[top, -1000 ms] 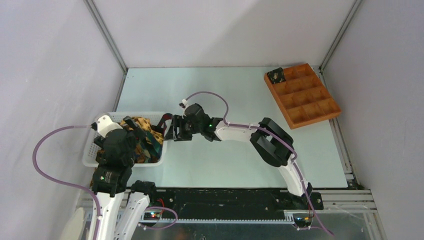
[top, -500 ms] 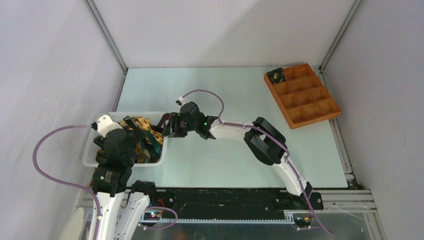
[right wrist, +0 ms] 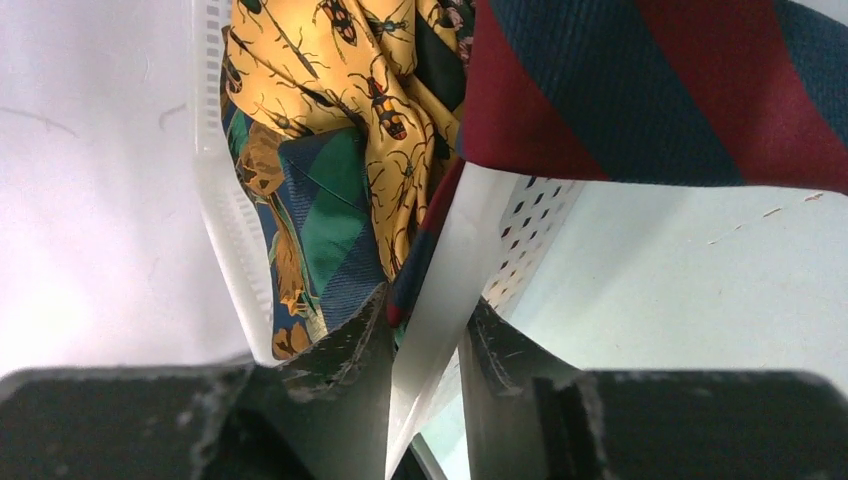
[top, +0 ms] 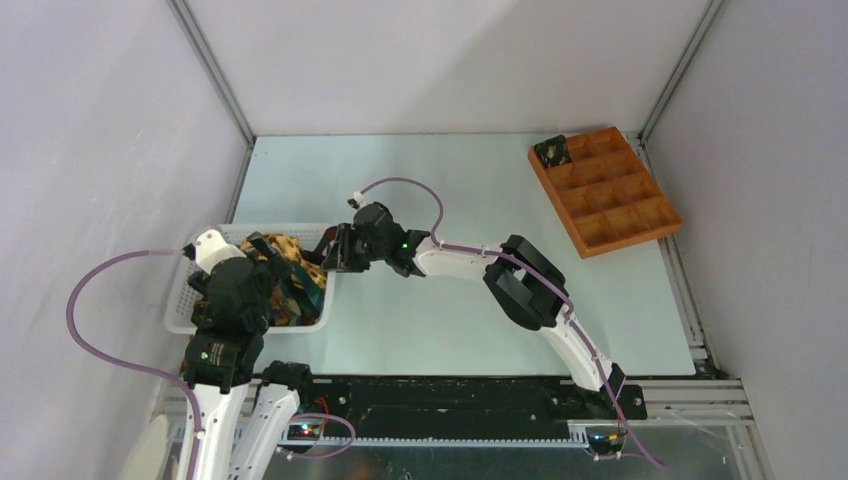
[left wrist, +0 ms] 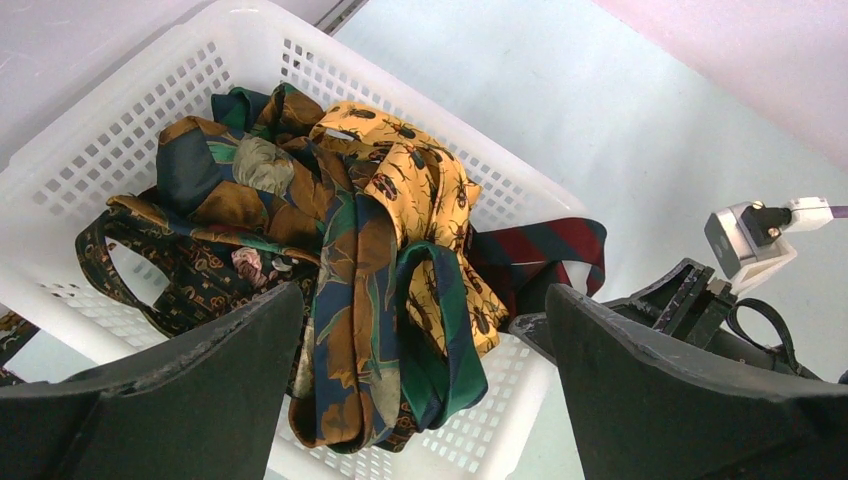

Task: Roll the ties
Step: Move the bin to the center of the board.

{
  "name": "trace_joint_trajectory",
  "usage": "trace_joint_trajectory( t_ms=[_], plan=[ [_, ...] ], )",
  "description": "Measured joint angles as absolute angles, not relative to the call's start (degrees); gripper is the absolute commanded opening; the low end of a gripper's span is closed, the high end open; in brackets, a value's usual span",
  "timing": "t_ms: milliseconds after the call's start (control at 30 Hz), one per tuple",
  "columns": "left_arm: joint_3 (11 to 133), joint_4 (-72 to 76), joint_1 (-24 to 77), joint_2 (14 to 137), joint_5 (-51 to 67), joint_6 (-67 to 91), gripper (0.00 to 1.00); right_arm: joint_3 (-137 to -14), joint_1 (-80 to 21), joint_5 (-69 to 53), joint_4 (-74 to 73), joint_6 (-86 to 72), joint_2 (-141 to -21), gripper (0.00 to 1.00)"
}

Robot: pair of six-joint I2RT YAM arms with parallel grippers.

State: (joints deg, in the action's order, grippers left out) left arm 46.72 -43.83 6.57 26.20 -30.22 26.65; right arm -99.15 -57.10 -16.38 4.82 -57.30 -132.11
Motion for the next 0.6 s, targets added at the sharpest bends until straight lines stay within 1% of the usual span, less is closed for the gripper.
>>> trace_joint_trajectory(
  t_ms=[33,100,133,200,367,600],
  plan=[
    [46.7,-43.8,6.6,26.2,-30.2,26.6,0.98,-99.2,-57.1,-16.2,4.8,-57.5,-132.1,0.21],
    [46.7,-43.8,6.6,26.2,-30.2,26.5,0.98,-99.2,-57.1,-15.6,5.0,-58.4,-132.1,0.15],
    [46.7,-43.8,6.5,26.2,-30.2,26.5,0.98,-98.9,-57.1,-15.2,5.3,-58.6,-132.1,0.10],
    [46.7,-43.9,6.6,26.2,-30.2,26.5,0.98,-97.0,-56.9,-14.5,7.1,-59.2,-131.3,0.04],
    [46.7,-43.8,6.5,25.7,-30.1,26.5,0.98,-89.0,-55.4,-13.7,9.8,-60.3,-126.4,0.00],
    [46.7,-43.8,6.5,25.7,-29.5,26.4,0.98,-75.1,-49.6,-12.6,10.3,-59.6,-115.9,0.00]
  ],
)
